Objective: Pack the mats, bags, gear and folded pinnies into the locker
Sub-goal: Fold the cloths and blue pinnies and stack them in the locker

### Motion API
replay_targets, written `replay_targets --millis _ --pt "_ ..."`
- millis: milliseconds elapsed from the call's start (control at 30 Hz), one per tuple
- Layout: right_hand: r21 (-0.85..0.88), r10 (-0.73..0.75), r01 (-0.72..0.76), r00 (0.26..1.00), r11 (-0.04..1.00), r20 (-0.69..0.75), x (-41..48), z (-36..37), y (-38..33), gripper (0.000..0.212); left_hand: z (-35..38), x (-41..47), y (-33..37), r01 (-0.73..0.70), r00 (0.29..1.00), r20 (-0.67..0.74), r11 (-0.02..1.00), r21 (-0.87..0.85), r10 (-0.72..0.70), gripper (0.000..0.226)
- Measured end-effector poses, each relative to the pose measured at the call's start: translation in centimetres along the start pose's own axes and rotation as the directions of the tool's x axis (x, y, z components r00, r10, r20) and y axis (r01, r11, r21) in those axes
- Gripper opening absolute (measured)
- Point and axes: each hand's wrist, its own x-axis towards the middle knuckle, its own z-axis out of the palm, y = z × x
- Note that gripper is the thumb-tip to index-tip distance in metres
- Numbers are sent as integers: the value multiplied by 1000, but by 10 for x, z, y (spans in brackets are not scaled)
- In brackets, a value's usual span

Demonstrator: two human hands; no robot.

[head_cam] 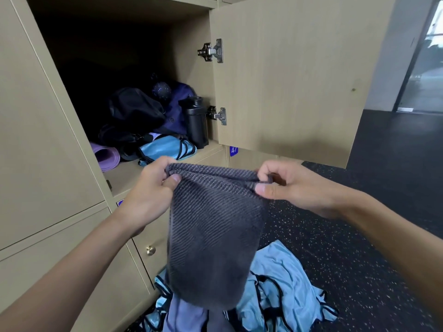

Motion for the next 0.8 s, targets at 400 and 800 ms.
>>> replay_targets --millis 400,800 --pt "-189 -17 17 1000 982 2 4 6 0 6 3 0 -3 -58 998 -1 997 -45 58 18" --pt "-166 -142 84 915 983 -379 10 11 2 27 16 -9 6 -177 980 72 980 -93 184 19"
